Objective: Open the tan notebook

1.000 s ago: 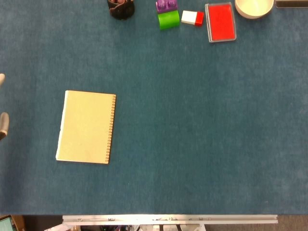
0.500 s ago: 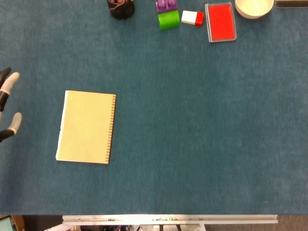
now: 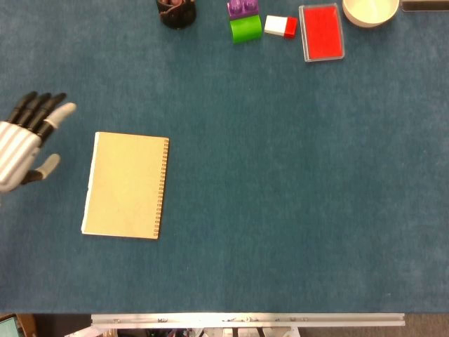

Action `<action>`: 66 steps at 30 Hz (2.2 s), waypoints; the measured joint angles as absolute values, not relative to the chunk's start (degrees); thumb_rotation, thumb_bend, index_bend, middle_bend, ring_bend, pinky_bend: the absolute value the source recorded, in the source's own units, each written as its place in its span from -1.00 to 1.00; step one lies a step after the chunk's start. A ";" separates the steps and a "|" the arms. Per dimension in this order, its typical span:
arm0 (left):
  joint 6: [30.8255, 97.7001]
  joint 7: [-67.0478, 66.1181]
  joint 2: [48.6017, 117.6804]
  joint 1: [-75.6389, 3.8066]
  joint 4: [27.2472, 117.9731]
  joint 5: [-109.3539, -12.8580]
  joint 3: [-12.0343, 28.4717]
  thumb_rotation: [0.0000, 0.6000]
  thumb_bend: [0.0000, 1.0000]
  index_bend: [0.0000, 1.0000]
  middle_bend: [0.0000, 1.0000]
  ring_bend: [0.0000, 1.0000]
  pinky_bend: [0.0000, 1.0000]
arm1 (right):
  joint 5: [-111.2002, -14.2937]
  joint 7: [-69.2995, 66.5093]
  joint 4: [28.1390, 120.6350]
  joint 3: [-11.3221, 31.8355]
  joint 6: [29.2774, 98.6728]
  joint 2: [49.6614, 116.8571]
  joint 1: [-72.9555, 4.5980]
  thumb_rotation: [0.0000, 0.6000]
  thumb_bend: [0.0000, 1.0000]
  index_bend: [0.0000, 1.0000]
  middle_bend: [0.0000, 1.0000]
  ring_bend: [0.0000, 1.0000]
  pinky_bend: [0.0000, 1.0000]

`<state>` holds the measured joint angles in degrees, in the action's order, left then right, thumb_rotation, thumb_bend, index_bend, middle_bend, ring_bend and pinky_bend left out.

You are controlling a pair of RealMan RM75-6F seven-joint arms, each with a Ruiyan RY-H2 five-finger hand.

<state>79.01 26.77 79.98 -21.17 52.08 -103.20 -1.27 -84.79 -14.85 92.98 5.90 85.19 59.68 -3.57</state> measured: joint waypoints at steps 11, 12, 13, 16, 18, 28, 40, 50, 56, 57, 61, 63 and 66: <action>85.25 29.55 90.09 -25.12 33.83 -108.99 -5.55 1.00 -0.58 -0.88 -0.94 -1.00 -1.00 | -84.64 -12.85 94.58 5.88 84.99 59.49 -3.77 1.00 0.06 -0.24 -0.26 -0.45 -0.27; 85.82 29.81 90.78 -25.33 32.49 -109.29 -5.90 1.00 -0.60 -0.88 -0.94 -1.00 -1.00 | -84.61 -12.62 94.70 5.87 84.90 59.55 -3.83 1.00 0.06 -0.24 -0.26 -0.45 -0.27; 86.69 30.17 91.85 -25.63 30.24 -109.78 -6.49 1.00 -0.62 -0.88 -0.95 -1.00 -1.00 | -84.57 -12.36 94.83 5.86 84.80 59.60 -3.88 1.00 0.06 -0.24 -0.26 -0.45 -0.27; 88.09 30.47 93.59 -26.08 26.10 -110.60 -7.61 1.00 -0.66 -0.89 -0.95 -1.00 -1.00 | -84.48 -11.45 95.35 5.88 84.60 59.77 -4.08 1.00 0.06 -0.24 -0.26 -0.45 -0.26; 88.75 30.70 94.70 -26.27 23.33 -111.03 -8.39 1.00 -0.68 -0.89 -0.95 -1.00 -1.00 | -84.41 -10.83 95.71 5.90 84.50 59.86 -4.19 1.00 0.06 -0.24 -0.26 -0.45 -0.27; 88.32 33.15 99.21 -26.17 12.26 -111.41 -12.51 1.00 -0.69 -0.90 -0.95 -1.00 -1.00 | -83.96 -7.64 97.67 5.89 84.03 60.37 -4.62 1.00 0.06 -0.24 -0.26 -0.45 -0.27; 87.20 33.83 100.63 -25.89 9.90 -109.74 -14.05 1.00 -0.69 -0.90 -0.95 -1.00 -1.00 | -83.88 -5.74 99.21 5.77 84.78 60.16 -4.26 1.00 0.06 -0.24 -0.26 -0.45 -0.27; 84.37 34.06 101.37 -25.74 9.26 -109.14 -15.44 1.00 -0.69 -0.90 -0.95 -1.00 -1.00 | -83.80 -5.31 99.40 5.75 85.34 60.13 -3.95 1.00 0.06 -0.24 -0.26 -0.45 -0.27; 85.25 34.16 101.99 -25.90 9.61 -109.30 -16.37 1.00 -0.69 -0.90 -0.95 -1.00 -1.00 | -84.08 -5.34 99.50 5.87 85.97 59.90 -3.72 1.00 0.06 -0.24 -0.26 -0.45 -0.27; 85.29 34.16 102.13 -26.00 9.69 -109.35 -16.53 1.00 -0.69 -0.90 -0.95 -1.00 -1.00 | -84.09 -5.39 99.48 5.87 86.01 59.90 -3.70 1.00 0.06 -0.24 -0.26 -0.45 -0.27; 85.60 35.24 102.67 -26.13 10.36 -108.95 -16.47 1.00 -0.69 -0.90 -0.95 -1.00 -1.00 | -84.10 -5.65 99.32 5.86 86.22 59.91 -3.54 1.00 0.06 -0.24 -0.26 -0.45 -0.27; 85.65 35.89 103.05 -26.16 10.68 -108.55 -16.30 1.00 -0.69 -0.90 -0.95 -1.00 -1.00 | -83.95 -5.84 99.19 5.86 86.29 59.88 -3.42 1.00 0.06 -0.24 -0.26 -0.45 -0.27; 85.67 36.43 103.52 -26.21 10.85 -108.07 -16.17 1.00 -0.69 -0.90 -0.95 -1.00 -1.00 | -83.87 -5.96 99.12 5.88 86.30 59.85 -3.36 1.00 0.06 -0.24 -0.26 -0.45 -0.27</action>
<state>85.67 36.43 103.52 -26.21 10.85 -108.07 -16.17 -83.87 -5.96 99.12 5.88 86.30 59.85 -3.36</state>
